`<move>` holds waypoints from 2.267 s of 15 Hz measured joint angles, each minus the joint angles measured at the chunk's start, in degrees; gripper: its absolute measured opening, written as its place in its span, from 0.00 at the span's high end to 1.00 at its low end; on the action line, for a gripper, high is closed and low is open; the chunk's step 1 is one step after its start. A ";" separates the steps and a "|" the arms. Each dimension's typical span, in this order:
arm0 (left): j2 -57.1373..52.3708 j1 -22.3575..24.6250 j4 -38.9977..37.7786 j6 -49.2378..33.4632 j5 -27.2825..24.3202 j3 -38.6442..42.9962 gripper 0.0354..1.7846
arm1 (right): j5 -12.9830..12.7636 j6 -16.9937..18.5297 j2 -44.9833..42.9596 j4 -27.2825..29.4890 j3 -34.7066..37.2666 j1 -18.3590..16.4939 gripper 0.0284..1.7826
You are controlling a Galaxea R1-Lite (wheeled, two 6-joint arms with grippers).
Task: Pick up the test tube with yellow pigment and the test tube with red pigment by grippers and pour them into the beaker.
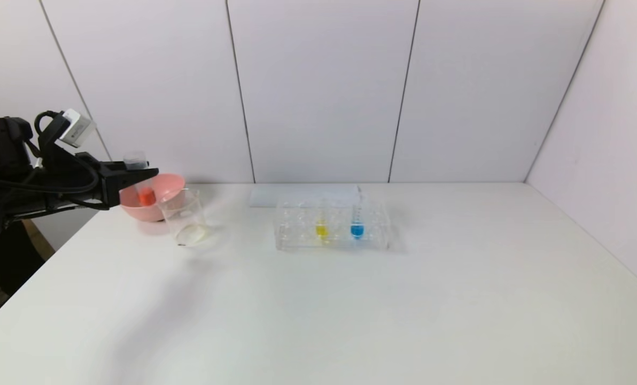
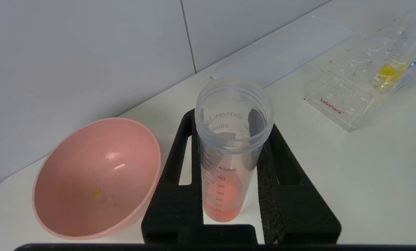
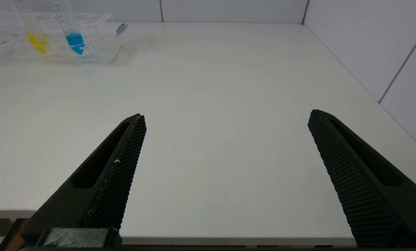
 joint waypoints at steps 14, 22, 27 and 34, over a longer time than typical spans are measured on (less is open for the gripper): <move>-0.09 4.57 -0.44 2.80 -0.35 -0.09 0.76 | -0.02 0.00 0.00 0.02 -0.02 -0.02 0.05; 0.24 5.47 -0.74 3.68 0.85 -0.12 0.76 | -0.02 0.00 0.00 0.02 -0.02 0.00 0.05; -0.13 4.60 -2.32 3.22 9.26 0.24 0.76 | -0.02 0.02 0.00 0.02 0.00 -0.02 0.05; -0.39 4.38 -1.38 3.17 11.11 0.49 0.76 | -0.02 0.05 0.00 0.02 0.00 -0.02 0.05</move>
